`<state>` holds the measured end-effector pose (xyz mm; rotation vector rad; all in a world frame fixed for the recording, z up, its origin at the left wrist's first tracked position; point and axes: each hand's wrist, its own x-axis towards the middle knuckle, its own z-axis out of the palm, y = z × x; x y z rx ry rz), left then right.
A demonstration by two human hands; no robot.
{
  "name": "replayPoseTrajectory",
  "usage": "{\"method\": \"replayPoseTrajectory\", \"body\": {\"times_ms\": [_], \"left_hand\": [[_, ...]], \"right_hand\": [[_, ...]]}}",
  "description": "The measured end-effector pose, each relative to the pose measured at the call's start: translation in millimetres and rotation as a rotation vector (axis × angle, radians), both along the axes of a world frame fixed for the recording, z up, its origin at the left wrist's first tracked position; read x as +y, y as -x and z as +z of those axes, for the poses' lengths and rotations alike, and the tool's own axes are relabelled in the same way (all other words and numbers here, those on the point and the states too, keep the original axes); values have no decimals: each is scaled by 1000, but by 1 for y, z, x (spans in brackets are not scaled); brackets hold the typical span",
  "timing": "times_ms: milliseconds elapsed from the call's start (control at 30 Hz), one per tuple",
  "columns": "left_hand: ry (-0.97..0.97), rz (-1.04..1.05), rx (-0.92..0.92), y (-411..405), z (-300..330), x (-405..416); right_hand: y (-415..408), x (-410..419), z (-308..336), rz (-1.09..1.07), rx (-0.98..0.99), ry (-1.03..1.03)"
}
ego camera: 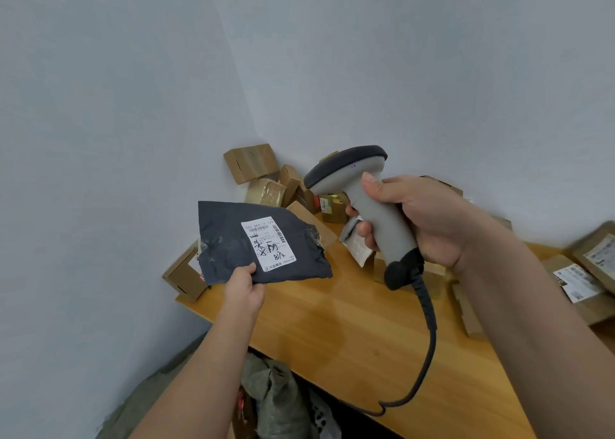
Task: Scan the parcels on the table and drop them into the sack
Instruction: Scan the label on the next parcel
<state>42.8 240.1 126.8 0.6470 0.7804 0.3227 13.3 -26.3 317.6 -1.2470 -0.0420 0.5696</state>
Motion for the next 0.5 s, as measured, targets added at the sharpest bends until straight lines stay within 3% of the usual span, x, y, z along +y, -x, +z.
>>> {"method": "replayPoseTrajectory", "body": {"times_ms": [267,500], "left_hand": [[-75,28,88,9,-12,29],[-330,241,551,73,-28,90]], "right_hand": [[-3,15,-7,61,-64,122],[-13,64,-50,166,24,292]]}}
